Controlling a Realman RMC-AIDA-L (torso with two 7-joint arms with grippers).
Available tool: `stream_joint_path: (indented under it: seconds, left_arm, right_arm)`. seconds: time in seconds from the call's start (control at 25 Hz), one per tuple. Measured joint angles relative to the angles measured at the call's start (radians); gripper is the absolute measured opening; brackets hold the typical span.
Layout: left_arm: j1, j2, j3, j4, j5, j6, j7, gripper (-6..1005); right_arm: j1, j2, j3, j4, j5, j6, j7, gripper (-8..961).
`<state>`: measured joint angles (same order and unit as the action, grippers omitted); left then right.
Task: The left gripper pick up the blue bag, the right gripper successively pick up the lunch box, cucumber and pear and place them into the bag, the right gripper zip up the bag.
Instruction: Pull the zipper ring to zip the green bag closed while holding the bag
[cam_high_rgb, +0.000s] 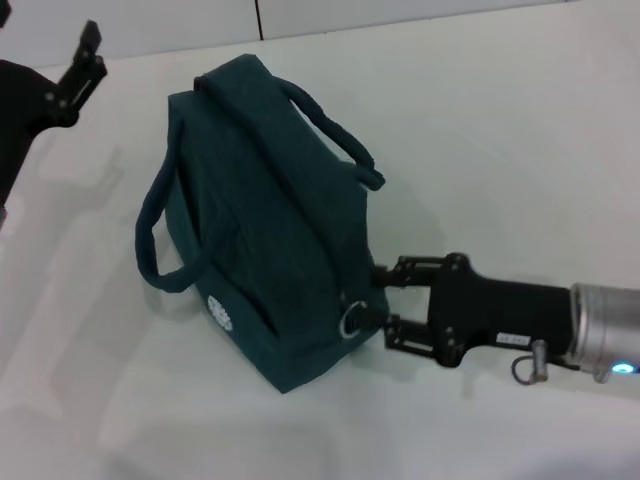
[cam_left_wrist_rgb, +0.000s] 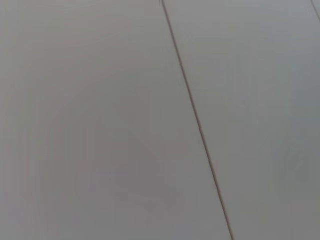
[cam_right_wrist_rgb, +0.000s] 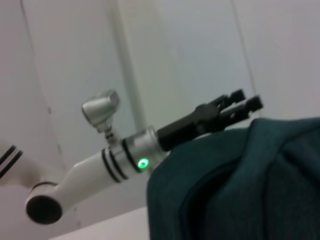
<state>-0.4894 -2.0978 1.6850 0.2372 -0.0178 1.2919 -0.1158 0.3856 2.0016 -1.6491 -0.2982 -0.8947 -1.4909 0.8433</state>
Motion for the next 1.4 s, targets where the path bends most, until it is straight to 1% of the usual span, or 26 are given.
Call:
stream_joint_path:
  seconds: [0.2,0.44,0.64,1.0,1.2,1.4]
  left_arm:
    - [0.003,0.0,0.0,-0.003,-0.002,0.023,-0.075,885]
    - [0.011,-0.002,0.001,-0.007,-0.002,0.023,-0.079,885]
    - [0.014,-0.003,0.005,-0.007,-0.002,0.023,-0.08,885]
    - [0.029,-0.006,0.011,-0.001,0.002,0.024,-0.112,885]
    - [0.033,-0.005,0.012,-0.005,0.004,0.046,-0.113,885]
    - [0.042,-0.006,0.014,-0.002,0.006,0.07,-0.114,885]
  right_arm:
    - [0.026,0.008,-0.001,-0.001,-0.051,0.014,0.051,457]
    - [0.038,0.009,-0.006,-0.009,-0.097,0.007,0.104,456]
    - [0.039,0.01,-0.018,-0.01,-0.108,-0.003,0.117,456]
    - [0.04,0.015,-0.072,-0.01,-0.11,-0.004,0.132,455]
    - [0.061,0.016,-0.094,-0.01,-0.11,0.0,0.168,455]
    - [0.069,0.022,-0.1,-0.016,-0.103,0.056,0.204,455]
